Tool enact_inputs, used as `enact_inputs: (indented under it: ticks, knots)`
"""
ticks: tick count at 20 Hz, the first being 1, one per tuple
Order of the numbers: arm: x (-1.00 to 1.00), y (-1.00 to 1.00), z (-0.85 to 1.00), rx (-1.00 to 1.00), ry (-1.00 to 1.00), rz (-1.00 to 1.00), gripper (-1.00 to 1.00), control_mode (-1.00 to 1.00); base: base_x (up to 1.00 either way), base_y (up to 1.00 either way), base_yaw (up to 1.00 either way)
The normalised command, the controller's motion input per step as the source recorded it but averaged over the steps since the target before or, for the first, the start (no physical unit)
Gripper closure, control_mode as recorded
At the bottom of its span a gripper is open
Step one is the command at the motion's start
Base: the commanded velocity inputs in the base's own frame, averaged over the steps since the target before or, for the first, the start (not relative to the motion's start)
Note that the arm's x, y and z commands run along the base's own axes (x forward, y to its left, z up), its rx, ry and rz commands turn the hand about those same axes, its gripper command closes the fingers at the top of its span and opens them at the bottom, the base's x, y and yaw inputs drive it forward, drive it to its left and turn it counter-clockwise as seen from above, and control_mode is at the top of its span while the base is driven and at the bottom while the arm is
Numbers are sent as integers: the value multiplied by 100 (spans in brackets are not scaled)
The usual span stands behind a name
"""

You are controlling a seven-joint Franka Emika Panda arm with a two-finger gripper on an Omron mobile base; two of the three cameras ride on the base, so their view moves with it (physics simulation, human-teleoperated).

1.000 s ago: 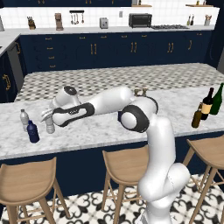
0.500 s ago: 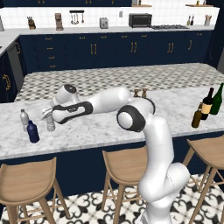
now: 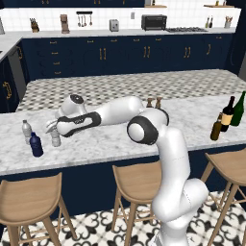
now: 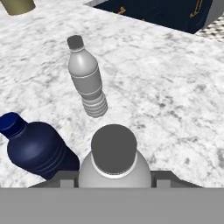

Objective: Move the plastic bottles in the middle to the plastics group, and the glass bottles in the middle to the glass group.

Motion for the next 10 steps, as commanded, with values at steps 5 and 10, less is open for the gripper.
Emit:
enact_inputs:
  ticks: [5, 10]
  knots:
    - [0, 0, -8, 0, 0, 0, 100, -100, 0, 0, 0]
    - [0, 0, -20, 0, 0, 0, 100, -100, 0, 0, 0]
